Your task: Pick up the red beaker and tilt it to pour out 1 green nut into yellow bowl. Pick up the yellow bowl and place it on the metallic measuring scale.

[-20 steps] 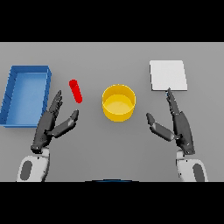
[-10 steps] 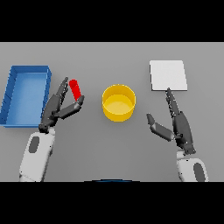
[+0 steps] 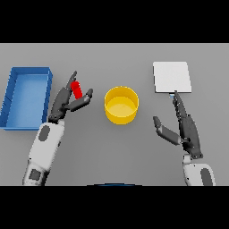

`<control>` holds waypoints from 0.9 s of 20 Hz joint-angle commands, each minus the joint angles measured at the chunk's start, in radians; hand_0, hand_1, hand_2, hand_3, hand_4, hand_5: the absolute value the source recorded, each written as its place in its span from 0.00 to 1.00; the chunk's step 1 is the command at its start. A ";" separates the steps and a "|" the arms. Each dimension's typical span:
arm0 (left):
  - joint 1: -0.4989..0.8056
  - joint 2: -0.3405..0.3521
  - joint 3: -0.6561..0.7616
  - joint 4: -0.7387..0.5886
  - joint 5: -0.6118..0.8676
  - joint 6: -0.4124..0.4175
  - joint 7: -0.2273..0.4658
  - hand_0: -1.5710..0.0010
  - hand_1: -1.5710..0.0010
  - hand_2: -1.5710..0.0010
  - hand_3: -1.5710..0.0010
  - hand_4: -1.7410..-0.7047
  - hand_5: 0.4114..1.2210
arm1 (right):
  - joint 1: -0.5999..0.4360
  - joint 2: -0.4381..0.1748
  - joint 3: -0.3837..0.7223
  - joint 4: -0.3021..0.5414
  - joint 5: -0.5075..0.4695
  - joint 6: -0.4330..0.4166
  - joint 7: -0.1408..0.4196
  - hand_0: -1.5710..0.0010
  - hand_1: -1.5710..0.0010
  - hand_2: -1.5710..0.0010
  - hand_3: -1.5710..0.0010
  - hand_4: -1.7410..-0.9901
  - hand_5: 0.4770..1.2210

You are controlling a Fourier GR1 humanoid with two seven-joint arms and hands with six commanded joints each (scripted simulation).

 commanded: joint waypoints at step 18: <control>-0.159 -0.056 0.078 0.265 0.005 0.120 -0.203 0.17 0.16 0.15 0.21 0.14 0.91 | 0.000 0.008 -0.005 0.005 -0.010 -0.002 0.012 1.00 1.00 1.00 1.00 0.65 0.23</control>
